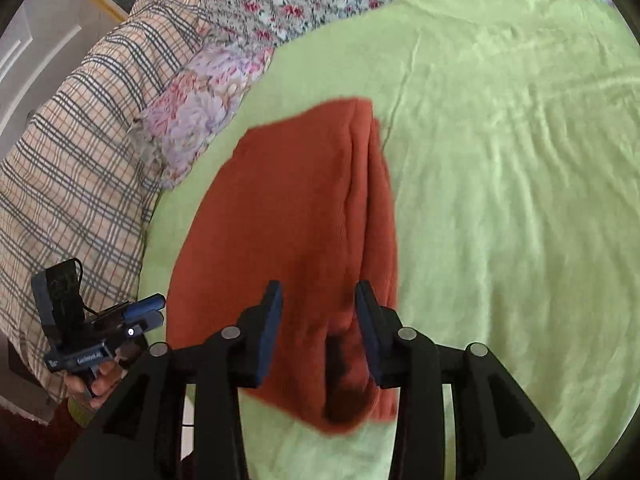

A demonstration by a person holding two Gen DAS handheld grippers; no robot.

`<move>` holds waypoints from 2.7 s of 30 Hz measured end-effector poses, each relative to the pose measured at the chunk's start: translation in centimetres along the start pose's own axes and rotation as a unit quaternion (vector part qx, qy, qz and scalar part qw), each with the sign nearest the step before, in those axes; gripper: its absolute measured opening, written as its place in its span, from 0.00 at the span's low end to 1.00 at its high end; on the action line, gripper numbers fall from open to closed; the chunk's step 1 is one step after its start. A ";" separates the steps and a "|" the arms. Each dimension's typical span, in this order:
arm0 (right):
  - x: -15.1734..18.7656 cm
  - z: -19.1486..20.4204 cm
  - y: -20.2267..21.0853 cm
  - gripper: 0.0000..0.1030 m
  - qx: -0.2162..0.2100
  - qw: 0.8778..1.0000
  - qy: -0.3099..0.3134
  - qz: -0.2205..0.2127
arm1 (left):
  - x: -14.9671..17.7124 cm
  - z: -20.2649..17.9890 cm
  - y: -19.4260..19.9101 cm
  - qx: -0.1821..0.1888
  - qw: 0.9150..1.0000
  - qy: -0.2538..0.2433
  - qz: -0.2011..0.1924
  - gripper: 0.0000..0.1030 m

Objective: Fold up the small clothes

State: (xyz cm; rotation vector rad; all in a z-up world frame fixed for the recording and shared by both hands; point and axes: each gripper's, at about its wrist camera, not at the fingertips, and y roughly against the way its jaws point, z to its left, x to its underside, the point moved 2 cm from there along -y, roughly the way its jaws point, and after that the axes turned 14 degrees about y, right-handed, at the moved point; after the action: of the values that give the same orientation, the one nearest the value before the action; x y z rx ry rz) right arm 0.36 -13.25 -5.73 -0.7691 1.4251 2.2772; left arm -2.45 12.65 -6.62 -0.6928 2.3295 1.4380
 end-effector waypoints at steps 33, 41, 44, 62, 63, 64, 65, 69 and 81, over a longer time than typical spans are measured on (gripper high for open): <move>2.0 -1.5 0.7 0.18 0.025 1.000 -0.003 0.005 | 2.7 0.6 -0.7 -0.056 0.998 0.028 0.009 0.11; -3.9 -2.5 -0.2 0.30 0.003 0.999 -0.007 -0.043 | -0.1 -2.7 0.6 0.010 1.000 -0.012 -0.021 0.13; -6.2 -3.8 -2.8 0.30 -0.002 0.999 -0.015 -0.034 | -0.8 -3.0 -1.0 0.012 1.000 -0.014 -0.016 0.17; -10.1 -4.6 -2.4 0.12 0.041 0.997 0.027 -0.052 | -0.1 -2.2 -5.8 0.020 0.998 0.000 0.053 0.27; -10.2 -3.9 -2.8 0.34 0.050 0.997 0.037 -0.043 | -0.1 -2.4 -5.8 0.020 0.998 -0.003 0.054 0.28; -10.2 -3.6 -3.3 0.50 0.052 0.997 0.042 -0.040 | -0.1 -2.6 -5.8 0.018 0.998 -0.007 0.054 0.29; -10.2 -3.7 -4.0 0.51 0.053 0.997 0.045 -0.032 | -0.2 -2.7 -5.8 0.015 0.998 -0.010 0.053 0.29; -9.5 -5.2 -7.0 0.10 0.060 0.998 0.021 0.014 | -0.2 -2.8 -5.8 0.021 0.998 -0.001 0.056 0.29; -9.1 -7.2 -7.2 0.12 0.067 0.998 0.000 -0.002 | -0.4 -2.4 -6.6 0.047 0.996 0.026 0.072 0.29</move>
State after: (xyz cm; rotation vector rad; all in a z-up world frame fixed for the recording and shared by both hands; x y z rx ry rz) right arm 13.48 -16.67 -7.84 -0.7299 1.5574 2.1534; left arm 1.46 8.06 -10.24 -0.5544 2.5151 1.3716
